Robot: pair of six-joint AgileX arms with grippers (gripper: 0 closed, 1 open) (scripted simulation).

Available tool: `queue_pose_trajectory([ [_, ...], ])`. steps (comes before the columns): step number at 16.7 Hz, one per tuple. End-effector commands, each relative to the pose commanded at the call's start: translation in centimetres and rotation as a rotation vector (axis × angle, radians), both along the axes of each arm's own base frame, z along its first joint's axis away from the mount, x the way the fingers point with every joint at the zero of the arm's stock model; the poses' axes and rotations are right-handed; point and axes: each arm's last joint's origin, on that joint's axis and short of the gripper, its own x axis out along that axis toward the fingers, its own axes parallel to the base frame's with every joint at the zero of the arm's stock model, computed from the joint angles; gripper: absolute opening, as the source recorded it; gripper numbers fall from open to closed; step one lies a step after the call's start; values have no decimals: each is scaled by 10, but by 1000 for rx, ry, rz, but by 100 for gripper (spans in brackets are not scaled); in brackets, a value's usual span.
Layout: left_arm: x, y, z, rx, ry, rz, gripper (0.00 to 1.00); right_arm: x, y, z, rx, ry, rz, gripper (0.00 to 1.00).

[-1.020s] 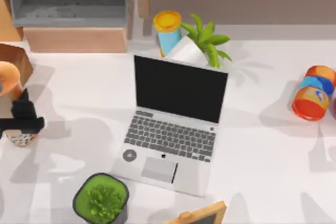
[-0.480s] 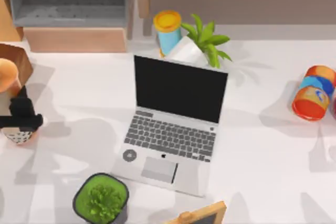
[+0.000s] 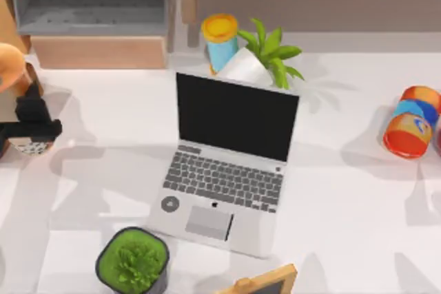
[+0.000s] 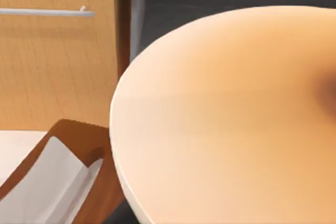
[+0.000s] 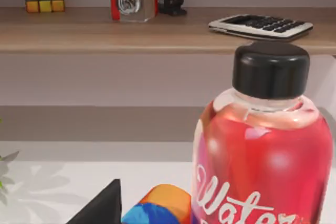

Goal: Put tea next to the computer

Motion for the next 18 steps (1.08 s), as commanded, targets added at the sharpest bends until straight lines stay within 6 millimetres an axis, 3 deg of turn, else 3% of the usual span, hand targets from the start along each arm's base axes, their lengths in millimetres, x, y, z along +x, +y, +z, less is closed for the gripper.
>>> queue_pose_trajectory([
  [5, 39, -48, 46, -106, -94, -13, 0, 0, 0, 0, 0, 0, 0, 100],
  [10, 64, -139, 97, -265, -134, -51, 0, 0, 0, 0, 0, 0, 0, 100],
  [14, 56, -231, 123, -371, -105, -80, 0, 0, 0, 0, 0, 0, 0, 100],
  [18, 21, -319, 120, -384, -32, -84, 0, 0, 0, 0, 0, 0, 0, 100],
])
